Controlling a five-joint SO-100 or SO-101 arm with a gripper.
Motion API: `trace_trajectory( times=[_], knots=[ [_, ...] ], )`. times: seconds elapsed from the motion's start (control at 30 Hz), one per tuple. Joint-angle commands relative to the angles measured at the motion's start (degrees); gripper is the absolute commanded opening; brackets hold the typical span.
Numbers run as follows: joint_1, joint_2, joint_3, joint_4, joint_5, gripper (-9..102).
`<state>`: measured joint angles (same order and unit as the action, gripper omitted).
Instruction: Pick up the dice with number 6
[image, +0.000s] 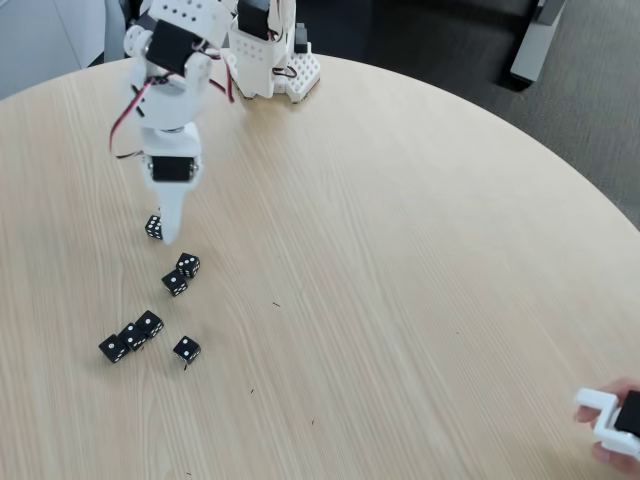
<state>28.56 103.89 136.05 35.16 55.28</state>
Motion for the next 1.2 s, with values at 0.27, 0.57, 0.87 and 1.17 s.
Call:
trace_trajectory(
  times=[0.27,0.57,0.87,1.17],
  knots=[
    [0.7,0.26,-1.76,-0.35,0.53,14],
    [0.7,0.26,-1.85,-0.35,0.62,12],
    [0.88,0.18,-1.93,-0.35,6.24,18],
    [5.71,0.18,-1.93,-0.35,14.77,13]
  ],
)
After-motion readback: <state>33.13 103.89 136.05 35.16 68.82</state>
